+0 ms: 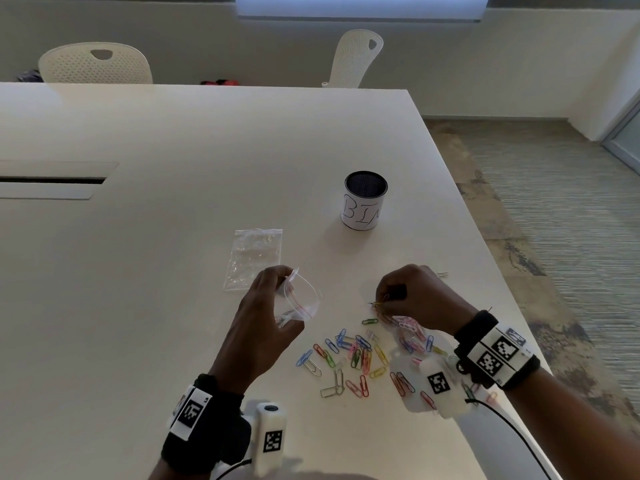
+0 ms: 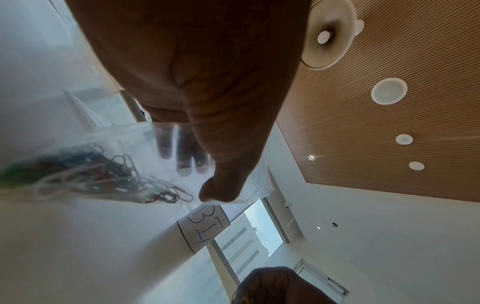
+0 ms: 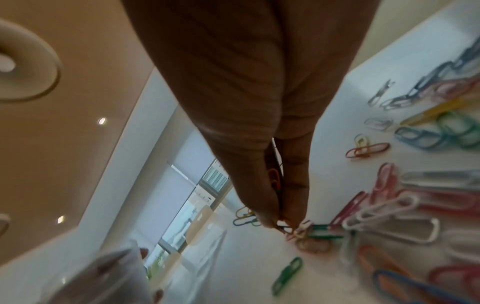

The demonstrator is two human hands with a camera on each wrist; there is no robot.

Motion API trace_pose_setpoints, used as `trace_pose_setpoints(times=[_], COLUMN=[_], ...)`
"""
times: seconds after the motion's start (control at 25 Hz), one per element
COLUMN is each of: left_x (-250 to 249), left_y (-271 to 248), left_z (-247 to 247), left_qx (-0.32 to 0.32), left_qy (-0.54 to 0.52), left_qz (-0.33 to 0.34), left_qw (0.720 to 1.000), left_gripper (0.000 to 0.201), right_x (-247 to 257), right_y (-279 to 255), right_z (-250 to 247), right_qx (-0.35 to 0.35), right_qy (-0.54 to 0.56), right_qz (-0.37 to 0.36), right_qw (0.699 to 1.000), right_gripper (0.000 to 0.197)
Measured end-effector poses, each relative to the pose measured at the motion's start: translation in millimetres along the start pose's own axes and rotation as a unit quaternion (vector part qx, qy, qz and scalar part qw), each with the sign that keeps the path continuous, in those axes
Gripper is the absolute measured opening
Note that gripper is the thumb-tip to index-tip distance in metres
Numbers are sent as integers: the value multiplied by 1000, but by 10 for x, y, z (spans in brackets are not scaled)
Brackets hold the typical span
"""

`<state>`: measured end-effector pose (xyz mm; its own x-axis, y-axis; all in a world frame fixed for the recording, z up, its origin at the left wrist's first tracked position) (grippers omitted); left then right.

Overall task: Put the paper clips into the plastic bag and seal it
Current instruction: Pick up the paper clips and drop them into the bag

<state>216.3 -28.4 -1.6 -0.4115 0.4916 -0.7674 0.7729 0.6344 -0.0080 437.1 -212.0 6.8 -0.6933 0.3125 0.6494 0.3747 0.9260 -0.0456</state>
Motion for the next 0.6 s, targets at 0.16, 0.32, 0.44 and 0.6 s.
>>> trace_pose_setpoints(times=[0.16,0.32,0.44,0.6], left_x=[24,37,41,28], left_y=[14,23,15,5], left_z=[10,8,6,-15], left_qx=[7,6,5,3], left_qy=[-6,-7,-1,-9], left_qz=[-6,-2,1,-5], left_qw=[1000,1000,1000,1000], left_gripper=[65,65,65,62], right_x=[237,700,992,1163], right_y=[-68,9,155,344], right_z=[-62,-55,68,332], right_qx=[-68,-114,-113,-91], right_qy=[205,323,251,61], right_qz=[20,-17,-68,-150], right_qw=[976,939,959,983], right_gripper=[9,11,10,7])
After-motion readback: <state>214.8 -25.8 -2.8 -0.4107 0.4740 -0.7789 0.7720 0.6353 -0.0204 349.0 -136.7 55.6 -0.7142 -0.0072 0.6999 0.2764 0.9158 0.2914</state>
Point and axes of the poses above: each hand's wrist, its own y-axis towards the middle knuckle, its own z-axis out of the palm, x = y × z, the point moved 2 cm from there along y, towards the middle knuckle, and after that the axes turned 12 degrees about -z, right-handed, at the moved point
